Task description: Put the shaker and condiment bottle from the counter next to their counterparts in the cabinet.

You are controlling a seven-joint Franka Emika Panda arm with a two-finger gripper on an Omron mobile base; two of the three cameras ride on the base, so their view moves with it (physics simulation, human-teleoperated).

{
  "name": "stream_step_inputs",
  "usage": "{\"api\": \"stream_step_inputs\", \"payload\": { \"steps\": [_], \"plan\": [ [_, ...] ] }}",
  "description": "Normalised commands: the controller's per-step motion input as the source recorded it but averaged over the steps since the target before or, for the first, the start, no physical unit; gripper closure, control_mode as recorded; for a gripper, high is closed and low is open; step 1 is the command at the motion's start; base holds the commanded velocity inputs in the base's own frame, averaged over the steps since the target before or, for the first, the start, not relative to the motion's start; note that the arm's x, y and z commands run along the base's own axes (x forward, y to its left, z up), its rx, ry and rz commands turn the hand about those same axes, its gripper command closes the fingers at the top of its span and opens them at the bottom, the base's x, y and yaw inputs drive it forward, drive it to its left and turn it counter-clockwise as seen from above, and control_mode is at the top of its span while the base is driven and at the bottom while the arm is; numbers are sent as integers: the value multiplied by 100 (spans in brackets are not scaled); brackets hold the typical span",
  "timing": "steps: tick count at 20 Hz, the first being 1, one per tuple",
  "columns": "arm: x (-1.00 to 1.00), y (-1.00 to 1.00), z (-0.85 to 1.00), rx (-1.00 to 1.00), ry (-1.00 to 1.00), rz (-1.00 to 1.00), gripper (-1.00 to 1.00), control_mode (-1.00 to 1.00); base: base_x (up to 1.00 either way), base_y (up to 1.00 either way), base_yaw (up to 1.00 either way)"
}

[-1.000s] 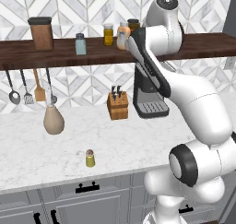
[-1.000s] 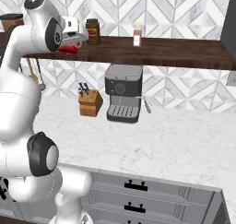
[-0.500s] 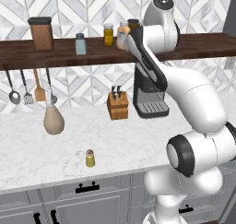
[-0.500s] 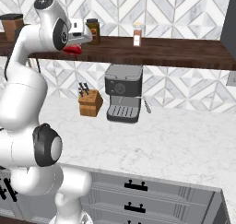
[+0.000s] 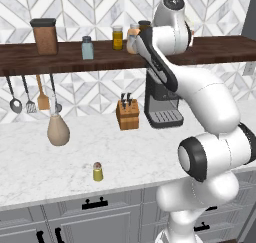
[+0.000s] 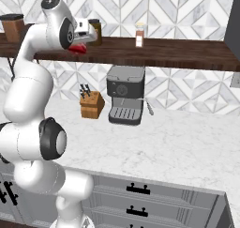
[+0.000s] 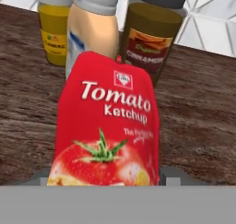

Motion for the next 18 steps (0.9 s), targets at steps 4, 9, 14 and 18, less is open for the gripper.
{"api": "stream_step_inputs", "payload": {
  "steps": [4, 9, 14, 18],
  "plan": [
    [25, -9, 0, 0, 0, 0, 100, -100, 0, 0, 0],
    [18, -8, 0, 0, 0, 0, 100, -100, 0, 0, 0],
    [8, 0, -5, 0, 0, 0, 100, -100, 0, 0, 0],
    [1, 0, -26, 0, 0, 0, 100, -100, 0, 0, 0]
  ]
}}
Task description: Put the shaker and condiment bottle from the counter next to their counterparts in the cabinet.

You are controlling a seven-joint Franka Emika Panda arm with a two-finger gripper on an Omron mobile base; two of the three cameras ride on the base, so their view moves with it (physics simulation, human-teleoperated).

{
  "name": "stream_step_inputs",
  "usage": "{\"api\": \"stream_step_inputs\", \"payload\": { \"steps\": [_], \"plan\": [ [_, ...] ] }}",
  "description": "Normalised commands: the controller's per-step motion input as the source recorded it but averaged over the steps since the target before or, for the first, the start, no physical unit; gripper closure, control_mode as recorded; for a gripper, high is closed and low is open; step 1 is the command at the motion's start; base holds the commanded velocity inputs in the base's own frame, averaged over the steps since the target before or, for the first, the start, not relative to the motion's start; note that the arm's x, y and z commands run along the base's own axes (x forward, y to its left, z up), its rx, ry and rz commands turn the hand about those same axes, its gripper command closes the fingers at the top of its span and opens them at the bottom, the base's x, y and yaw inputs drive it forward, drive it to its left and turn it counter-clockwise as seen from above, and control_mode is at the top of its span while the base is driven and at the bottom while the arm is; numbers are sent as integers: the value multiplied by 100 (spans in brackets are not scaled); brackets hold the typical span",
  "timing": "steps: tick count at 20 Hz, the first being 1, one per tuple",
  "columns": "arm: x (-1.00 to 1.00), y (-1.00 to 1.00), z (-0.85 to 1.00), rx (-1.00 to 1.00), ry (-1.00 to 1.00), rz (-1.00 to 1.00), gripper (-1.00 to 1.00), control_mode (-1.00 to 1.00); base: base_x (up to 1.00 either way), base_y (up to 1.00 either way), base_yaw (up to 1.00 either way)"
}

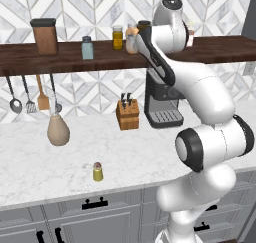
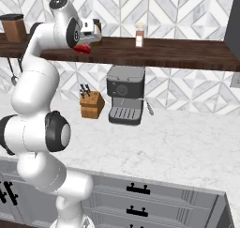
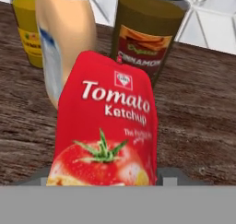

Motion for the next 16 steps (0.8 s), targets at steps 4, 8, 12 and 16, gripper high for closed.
{"api": "stream_step_inputs", "payload": {
  "steps": [4, 8, 12, 16],
  "plan": [
    [0, -6, -28, 2, 0, 0, 100, -100, 0, 0, 0],
    [0, -17, -9, 3, 0, 0, 100, -100, 0, 0, 0],
    [0, -14, 0, 2, 0, 0, 100, -100, 0, 0, 0],
    [0, -2, -2, 0, 0, 0, 100, -100, 0, 0, 0]
  ]
}}
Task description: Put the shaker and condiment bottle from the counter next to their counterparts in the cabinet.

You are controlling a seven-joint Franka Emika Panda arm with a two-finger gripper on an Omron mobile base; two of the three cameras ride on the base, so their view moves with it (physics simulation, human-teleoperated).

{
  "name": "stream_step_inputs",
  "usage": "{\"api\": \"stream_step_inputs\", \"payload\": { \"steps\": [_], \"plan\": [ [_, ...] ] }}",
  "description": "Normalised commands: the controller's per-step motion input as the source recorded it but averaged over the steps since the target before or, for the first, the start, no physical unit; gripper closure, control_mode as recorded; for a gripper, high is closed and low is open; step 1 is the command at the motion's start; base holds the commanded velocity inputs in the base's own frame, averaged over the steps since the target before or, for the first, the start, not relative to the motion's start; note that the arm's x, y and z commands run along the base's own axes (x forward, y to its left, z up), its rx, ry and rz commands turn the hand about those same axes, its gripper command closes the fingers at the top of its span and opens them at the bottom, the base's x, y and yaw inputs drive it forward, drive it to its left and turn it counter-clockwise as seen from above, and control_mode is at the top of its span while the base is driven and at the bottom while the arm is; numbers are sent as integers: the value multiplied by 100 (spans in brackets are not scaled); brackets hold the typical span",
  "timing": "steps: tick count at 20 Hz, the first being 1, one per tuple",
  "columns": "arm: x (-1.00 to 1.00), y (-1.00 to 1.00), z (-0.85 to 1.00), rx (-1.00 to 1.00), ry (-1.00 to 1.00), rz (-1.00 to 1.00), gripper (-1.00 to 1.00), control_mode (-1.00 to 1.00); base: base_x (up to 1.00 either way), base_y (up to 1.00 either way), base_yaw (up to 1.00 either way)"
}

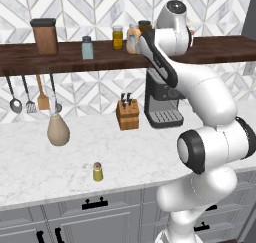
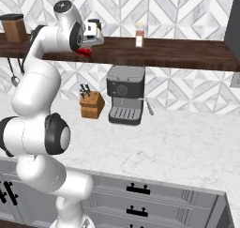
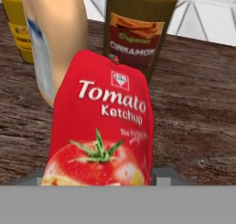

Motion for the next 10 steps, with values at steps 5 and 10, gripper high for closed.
{"api": "stream_step_inputs", "payload": {
  "steps": [5, 10],
  "plan": [
    [12, 0, -21, 0, 0, 0, 100, -100, 0, 0, 0],
    [54, -23, -9, 0, 0, 0, 100, -100, 0, 0, 0]
  ]
}}
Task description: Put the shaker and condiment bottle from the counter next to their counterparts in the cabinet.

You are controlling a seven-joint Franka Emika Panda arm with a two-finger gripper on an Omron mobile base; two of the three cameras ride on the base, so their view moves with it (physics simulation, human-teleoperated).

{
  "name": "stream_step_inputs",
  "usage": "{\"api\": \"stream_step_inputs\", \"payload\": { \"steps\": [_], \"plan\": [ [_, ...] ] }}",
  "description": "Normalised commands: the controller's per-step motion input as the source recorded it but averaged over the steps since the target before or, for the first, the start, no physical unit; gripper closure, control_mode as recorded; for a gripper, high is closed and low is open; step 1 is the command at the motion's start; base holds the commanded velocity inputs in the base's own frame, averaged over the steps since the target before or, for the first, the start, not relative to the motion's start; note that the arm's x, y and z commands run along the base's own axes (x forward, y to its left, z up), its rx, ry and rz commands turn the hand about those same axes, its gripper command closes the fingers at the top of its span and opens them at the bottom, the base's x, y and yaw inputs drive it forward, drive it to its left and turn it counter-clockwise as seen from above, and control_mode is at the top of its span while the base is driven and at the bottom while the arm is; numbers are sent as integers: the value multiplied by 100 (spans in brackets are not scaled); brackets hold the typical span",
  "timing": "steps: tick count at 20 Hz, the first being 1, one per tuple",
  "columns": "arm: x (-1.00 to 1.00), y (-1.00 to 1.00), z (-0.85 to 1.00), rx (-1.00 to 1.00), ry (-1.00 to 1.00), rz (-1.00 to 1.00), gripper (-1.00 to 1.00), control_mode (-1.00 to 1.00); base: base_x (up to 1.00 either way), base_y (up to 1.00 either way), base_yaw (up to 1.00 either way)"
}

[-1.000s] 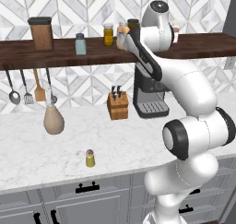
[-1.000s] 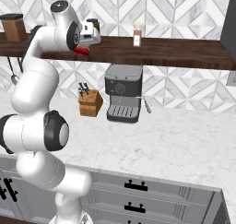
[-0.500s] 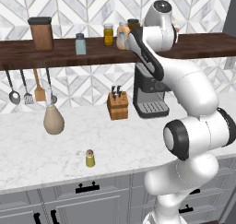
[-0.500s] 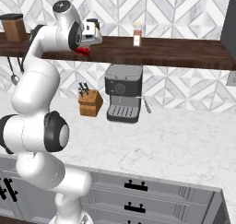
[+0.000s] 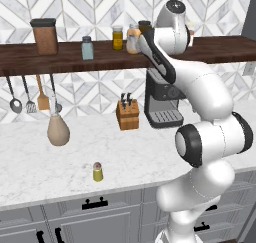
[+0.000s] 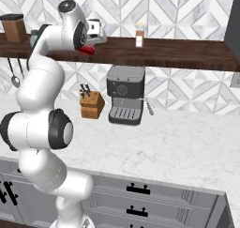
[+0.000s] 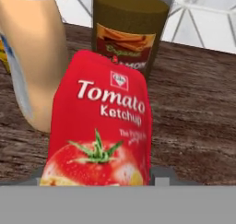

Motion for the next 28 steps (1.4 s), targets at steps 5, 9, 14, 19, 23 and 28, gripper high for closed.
{"api": "stream_step_inputs", "payload": {
  "steps": [5, 9, 14, 19, 23, 28],
  "plan": [
    [55, -46, -1, 0, 0, -1, 100, -100, 0, 0, 0],
    [15, -9, -27, 0, 0, 0, 100, -100, 0, 0, 0],
    [0, 5, -34, 0, 0, 0, 100, -100, 0, 0, 0],
    [0, 0, -34, 2, 0, -1, 100, -100, 0, 0, 0],
    [0, 8, -25, 0, 0, -1, 100, -100, 0, 0, 0],
    [0, 48, -25, 0, 0, -2, 100, -100, 0, 0, 0]
  ]
}}
